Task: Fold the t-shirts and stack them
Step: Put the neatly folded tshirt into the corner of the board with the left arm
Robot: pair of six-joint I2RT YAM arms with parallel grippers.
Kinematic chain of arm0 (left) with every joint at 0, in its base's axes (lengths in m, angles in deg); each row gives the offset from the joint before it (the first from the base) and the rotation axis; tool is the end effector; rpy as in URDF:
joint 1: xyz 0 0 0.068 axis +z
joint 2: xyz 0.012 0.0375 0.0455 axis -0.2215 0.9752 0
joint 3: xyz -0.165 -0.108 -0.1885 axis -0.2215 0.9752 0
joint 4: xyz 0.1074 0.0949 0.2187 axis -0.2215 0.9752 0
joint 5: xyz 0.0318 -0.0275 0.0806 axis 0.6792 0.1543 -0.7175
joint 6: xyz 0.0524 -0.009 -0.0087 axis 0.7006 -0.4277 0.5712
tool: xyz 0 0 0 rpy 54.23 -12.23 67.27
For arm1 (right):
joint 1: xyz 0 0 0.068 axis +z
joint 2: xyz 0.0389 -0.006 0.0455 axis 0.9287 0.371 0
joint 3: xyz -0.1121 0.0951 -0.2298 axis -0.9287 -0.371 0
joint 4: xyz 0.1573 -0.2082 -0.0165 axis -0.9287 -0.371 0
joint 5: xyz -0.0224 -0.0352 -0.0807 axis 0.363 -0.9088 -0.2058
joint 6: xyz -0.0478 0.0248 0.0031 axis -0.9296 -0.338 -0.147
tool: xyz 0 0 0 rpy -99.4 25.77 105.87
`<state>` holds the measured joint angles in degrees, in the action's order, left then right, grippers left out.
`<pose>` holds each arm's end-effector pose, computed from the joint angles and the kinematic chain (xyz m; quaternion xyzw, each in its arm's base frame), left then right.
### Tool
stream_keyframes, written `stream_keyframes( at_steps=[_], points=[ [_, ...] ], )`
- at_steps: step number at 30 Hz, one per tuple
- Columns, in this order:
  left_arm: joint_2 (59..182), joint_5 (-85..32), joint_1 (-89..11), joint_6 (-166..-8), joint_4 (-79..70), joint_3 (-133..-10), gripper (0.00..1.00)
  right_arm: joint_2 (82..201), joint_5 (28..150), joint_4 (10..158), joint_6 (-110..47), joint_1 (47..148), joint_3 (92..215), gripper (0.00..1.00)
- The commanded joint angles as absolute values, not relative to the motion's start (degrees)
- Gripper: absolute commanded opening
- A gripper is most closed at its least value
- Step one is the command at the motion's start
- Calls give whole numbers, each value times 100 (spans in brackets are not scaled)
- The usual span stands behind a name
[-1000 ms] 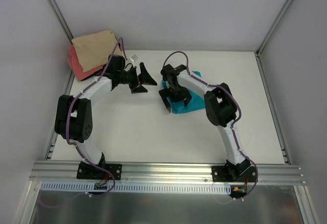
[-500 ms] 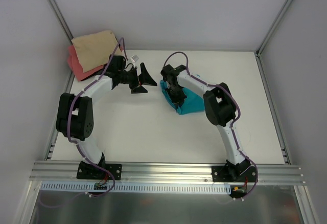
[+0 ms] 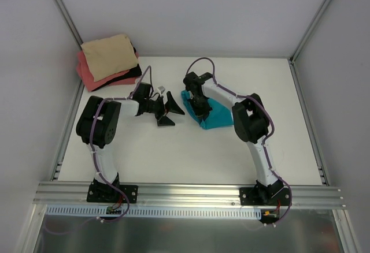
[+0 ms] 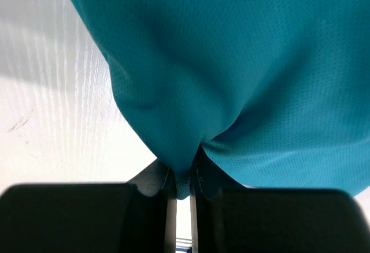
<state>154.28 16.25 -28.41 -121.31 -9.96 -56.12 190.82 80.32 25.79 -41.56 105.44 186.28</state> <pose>0.3514 -0.1270 0.1411 -0.0506 0.8459 -0.5211 0.1015 0.3652 0.2766 0.1704 -0.3458 0.9347 0.0151 0.0808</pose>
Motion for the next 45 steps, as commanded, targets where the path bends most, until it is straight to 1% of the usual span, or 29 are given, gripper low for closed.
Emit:
stream_keyframes(
  at_steps=[1, 6, 12, 26, 30, 37, 42, 44, 45],
  points=[
    [15709, 1687, -3124, -12854, -2248, -5785, 99, 18480, 8022, 2389, -4107, 10514, 18641, 4],
    [16263, 1476, -3415, -13285, -2889, -6286, 99, 18216, 8039, 2266, -4045, 10505, 18641, 4],
    [16414, 1186, -3459, -13532, -3277, -6480, 99, 18137, 8004, 2143, -4028, 10505, 18702, 3],
    [16466, 562, -3477, -13716, -3374, -6480, 99, 18137, 8074, 2107, -4045, 10505, 18693, 3],
    [16615, 377, -3529, -13585, -3049, -6822, 99, 18137, 8074, 2125, -4036, 10505, 18711, 3],
    [16923, 411, -3652, -13418, -2970, -7279, 98, 18163, 8074, 2090, -4045, 10505, 18807, 3],
    [17011, 429, -3696, -13400, -2838, -7341, 99, 18189, 8074, 2072, -4045, 10514, 18852, 3],
    [17046, 447, -3705, -13383, -2794, -7350, 95, 18198, 8074, 2072, -4054, 10505, 18860, 3],
    [17055, 473, -3705, -13391, -2820, -7342, 85, 18198, 8074, 2072, -4045, 10505, 18860, 3]
  ],
)
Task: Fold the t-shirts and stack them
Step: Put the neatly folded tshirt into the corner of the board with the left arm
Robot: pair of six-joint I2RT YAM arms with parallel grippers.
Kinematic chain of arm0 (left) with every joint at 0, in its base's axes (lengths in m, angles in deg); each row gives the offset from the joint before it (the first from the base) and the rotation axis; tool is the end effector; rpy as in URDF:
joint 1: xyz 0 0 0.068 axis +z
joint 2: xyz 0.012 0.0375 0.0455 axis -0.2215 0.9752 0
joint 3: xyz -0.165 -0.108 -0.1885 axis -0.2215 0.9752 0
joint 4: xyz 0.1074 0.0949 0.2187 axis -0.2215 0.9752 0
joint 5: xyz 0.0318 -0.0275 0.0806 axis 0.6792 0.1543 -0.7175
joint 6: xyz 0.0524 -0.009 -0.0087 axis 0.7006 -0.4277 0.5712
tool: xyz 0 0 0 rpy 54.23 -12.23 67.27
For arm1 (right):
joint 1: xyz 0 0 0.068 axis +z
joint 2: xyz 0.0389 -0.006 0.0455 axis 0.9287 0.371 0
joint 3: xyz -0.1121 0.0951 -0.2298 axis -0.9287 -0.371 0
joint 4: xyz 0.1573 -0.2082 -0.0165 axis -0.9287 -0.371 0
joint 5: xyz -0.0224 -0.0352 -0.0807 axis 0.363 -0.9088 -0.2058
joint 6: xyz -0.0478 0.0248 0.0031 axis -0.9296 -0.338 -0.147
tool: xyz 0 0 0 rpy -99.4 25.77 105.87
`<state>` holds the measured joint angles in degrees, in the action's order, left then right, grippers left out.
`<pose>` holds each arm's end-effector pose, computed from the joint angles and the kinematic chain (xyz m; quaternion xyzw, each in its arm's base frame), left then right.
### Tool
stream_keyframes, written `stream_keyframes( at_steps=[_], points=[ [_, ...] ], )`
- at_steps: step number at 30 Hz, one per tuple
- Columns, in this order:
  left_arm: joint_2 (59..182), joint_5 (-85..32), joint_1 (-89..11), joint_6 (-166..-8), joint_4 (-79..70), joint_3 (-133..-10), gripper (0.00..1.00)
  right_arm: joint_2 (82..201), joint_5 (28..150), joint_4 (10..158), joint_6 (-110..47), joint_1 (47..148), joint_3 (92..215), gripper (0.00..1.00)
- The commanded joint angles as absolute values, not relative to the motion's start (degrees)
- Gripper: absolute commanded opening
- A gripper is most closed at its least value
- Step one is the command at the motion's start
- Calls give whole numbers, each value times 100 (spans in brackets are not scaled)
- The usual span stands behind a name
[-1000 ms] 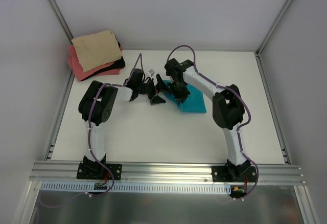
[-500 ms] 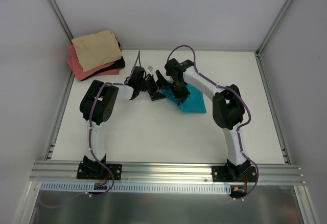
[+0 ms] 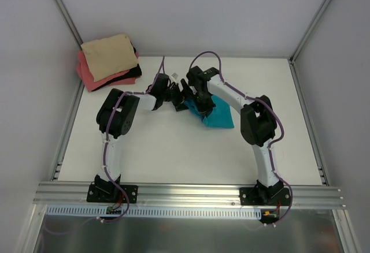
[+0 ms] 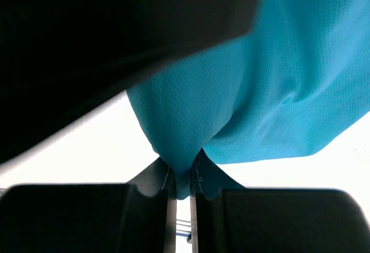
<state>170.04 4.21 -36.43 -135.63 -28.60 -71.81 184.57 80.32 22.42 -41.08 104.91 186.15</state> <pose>0.4121 -0.2048 0.1317 -0.0770 0.8130 -0.5458 0.1874 0.3554 0.2641 0.2155 -0.3366 0.9357 0.0220 0.1037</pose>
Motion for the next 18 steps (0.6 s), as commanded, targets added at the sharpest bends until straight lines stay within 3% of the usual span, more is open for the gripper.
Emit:
stream_keyframes(
  at_steps=[1, 4, 8, 10, 16, 18],
  points=[
    [17064, 499, -3697, -13391, -2838, -7350, 76, 18198, 8066, 2081, -4062, 10514, 18869, 3],
    [17117, 508, -3705, -13427, -2794, -7385, 46, 18207, 8074, 2072, -4063, 10505, 18878, 3],
    [17117, 456, -3705, -13365, -2662, -7394, 45, 18189, 8074, 2063, -4071, 10505, 18869, 3],
    [17117, 438, -3705, -13365, -2610, -7412, 37, 18172, 8074, 2072, -4071, 10496, 18843, 3],
    [17134, 429, -3705, -13356, -2522, -7465, 35, 18163, 8074, 2098, -4080, 10496, 18808, 2],
    [17143, 429, -3697, -13365, -2504, -7473, 22, 18172, 8074, 2098, -4089, 10488, 18799, 3]
  ],
)
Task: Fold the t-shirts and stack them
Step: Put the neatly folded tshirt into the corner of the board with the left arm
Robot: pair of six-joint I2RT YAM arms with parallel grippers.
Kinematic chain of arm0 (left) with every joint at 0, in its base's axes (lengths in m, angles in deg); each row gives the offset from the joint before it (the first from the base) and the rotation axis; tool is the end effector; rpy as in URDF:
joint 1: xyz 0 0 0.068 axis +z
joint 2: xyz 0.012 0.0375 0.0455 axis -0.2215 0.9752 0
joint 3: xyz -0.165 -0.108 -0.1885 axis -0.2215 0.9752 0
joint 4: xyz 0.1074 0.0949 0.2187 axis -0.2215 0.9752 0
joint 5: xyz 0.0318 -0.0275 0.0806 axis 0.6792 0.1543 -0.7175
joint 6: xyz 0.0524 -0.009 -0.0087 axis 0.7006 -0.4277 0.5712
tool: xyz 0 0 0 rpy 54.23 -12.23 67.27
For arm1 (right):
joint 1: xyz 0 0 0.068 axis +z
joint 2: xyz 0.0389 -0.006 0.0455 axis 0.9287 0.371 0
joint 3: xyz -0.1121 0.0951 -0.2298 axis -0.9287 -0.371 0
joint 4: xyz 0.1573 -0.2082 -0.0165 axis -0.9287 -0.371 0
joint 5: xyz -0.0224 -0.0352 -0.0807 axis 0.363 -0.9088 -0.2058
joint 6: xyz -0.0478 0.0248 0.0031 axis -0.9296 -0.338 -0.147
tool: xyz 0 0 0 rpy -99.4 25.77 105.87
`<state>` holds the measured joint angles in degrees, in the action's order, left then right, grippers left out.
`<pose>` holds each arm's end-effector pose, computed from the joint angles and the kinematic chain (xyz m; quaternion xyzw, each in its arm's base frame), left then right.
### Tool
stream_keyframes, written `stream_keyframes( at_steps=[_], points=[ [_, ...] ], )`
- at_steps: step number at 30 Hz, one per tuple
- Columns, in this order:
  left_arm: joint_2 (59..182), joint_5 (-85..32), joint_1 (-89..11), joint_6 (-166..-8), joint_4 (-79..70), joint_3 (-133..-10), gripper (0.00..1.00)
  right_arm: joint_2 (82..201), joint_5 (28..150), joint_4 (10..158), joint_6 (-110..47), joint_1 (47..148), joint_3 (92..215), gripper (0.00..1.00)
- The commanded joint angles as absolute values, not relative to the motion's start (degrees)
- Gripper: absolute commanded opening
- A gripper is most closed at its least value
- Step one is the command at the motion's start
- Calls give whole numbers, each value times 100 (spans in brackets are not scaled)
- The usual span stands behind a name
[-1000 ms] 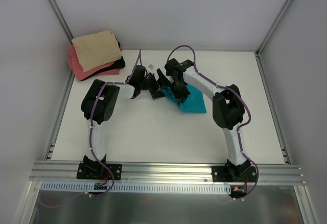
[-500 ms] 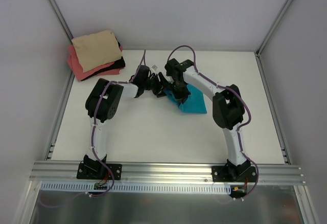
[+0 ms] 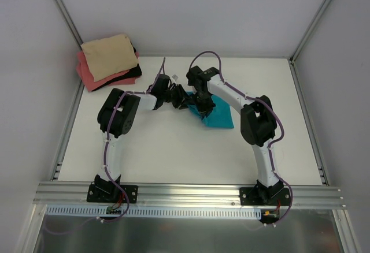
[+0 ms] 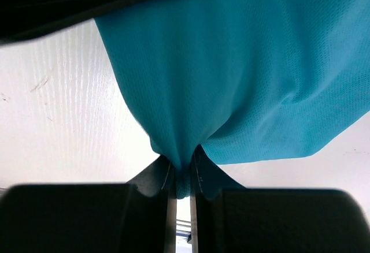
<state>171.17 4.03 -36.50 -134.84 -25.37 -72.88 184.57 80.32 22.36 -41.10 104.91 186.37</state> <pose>0.4133 -0.2058 0.1232 -0.0838 0.8248 -0.5324 0.1712 0.3557 0.2643 0.2166 -0.3367 0.9355 0.0224 0.1050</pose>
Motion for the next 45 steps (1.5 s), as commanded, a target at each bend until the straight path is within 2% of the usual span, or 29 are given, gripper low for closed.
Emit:
stream_keyframes(
  at_steps=[1, 2, 5, 6, 7, 8, 9, 23, 32, 38, 45],
  points=[
    [17152, 421, -3705, -13365, -2478, -7482, 12, 18154, 8074, 2116, -4089, 10488, 18781, 2],
    [17161, 412, -3697, -13339, -2399, -7482, 0, 18154, 8074, 2107, -4089, 10488, 18781, 2],
    [17152, 368, -3696, -13208, -2224, -7543, 0, 18110, 8074, 2134, -4089, 10470, 18694, 4],
    [17143, 333, -3688, -13155, -2170, -7587, 0, 18084, 8074, 2169, -4080, 10479, 18624, 8],
    [17134, 307, -3688, -13102, -2092, -7631, 0, 18032, 8066, 2186, -4072, 10479, 18597, 18],
    [17126, 272, -3679, -12919, -1960, -7693, 0, 18005, 7979, 2186, -4063, 10479, 18571, 32],
    [17134, 245, -3679, -12795, -1559, -7893, 0, 17970, 7943, 2213, -4063, 10479, 18544, 99],
    [16950, -826, -3161, -10431, 1871, -9484, 0, 17109, 8004, 2081, -3966, 9864, 18966, 99],
    [16923, -2039, -2590, -9112, 3787, -10636, 0, 16248, 8074, 2494, -4010, 9354, 18299, 99],
    [17196, -2716, -2492, -8435, 4526, -11584, 0, 15843, 8320, 2818, -3957, 9178, 17736, 99],
    [17047, -3446, -2492, -8039, 4695, -11772, 0, 15562, 8461, 3039, -3948, 9046, 17244, 100]
  ],
)
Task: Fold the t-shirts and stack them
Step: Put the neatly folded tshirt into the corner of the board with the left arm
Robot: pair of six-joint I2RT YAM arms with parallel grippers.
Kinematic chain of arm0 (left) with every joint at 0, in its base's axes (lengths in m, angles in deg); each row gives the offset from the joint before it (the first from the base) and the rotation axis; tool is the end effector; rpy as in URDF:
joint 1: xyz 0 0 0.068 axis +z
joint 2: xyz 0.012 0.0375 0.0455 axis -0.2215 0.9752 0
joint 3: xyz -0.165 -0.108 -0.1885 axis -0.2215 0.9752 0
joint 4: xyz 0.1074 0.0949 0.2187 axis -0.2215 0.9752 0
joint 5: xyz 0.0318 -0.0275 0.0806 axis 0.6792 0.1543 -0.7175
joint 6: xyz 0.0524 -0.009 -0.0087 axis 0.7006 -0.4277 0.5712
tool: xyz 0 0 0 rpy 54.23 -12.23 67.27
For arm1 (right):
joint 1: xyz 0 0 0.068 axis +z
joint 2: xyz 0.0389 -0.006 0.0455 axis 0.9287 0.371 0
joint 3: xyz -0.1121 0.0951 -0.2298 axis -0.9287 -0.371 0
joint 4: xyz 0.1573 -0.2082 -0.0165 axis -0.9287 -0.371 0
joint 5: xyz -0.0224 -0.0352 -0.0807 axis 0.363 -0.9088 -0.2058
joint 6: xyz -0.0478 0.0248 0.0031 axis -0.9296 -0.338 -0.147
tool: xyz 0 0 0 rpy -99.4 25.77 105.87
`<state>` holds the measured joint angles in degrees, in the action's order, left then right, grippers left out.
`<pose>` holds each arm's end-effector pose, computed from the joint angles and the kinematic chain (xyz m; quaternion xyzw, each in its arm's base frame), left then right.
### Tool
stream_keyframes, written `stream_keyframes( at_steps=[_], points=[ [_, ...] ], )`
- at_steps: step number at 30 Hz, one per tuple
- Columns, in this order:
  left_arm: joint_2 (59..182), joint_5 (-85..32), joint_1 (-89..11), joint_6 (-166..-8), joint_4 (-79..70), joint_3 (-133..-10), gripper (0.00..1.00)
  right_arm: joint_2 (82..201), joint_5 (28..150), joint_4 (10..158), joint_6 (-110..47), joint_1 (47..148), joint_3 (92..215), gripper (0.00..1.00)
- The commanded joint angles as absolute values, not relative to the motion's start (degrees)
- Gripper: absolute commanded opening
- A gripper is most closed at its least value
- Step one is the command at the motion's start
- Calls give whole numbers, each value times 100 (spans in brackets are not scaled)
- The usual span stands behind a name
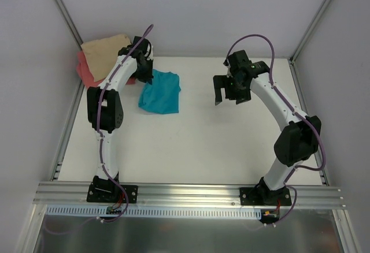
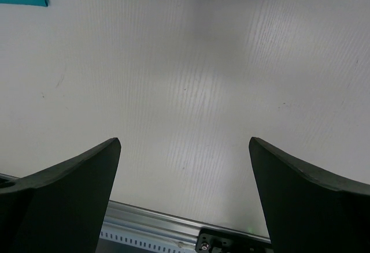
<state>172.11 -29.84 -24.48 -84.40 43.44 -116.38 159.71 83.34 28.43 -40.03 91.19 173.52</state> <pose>0.4807 -0.1026 0.2551 0.0398 0.9521 -0.0941 0.2882 0.3363 0.1439 0.3236 -0.2126 0.9413 0.0642 0.2544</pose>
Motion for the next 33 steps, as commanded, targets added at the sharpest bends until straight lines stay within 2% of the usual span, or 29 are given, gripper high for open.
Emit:
stream_keyframes(
  at_steps=[1, 5, 14, 19, 33],
  points=[
    [17003, -3516, -2492, -7987, 4616, -11736, 0, 15544, 8487, 3065, -3957, 9020, 17200, 99],
    [16713, -3903, -2484, -7846, 4151, -11499, 0, 15456, 8523, 3022, -4001, 8950, 17068, 99],
    [16906, -4439, -2413, -7354, 3869, -12167, 0, 15245, 8531, 2837, -4010, 8835, 16865, 99],
    [16739, -4729, -2413, -7081, 3052, -12017, 0, 15333, 8505, 2662, -4054, 8835, 16944, 99],
    [16994, -4861, -1886, -6879, 2331, -12509, 0, 15386, 8338, 2283, -4063, 8844, 17006, 100]
  ],
)
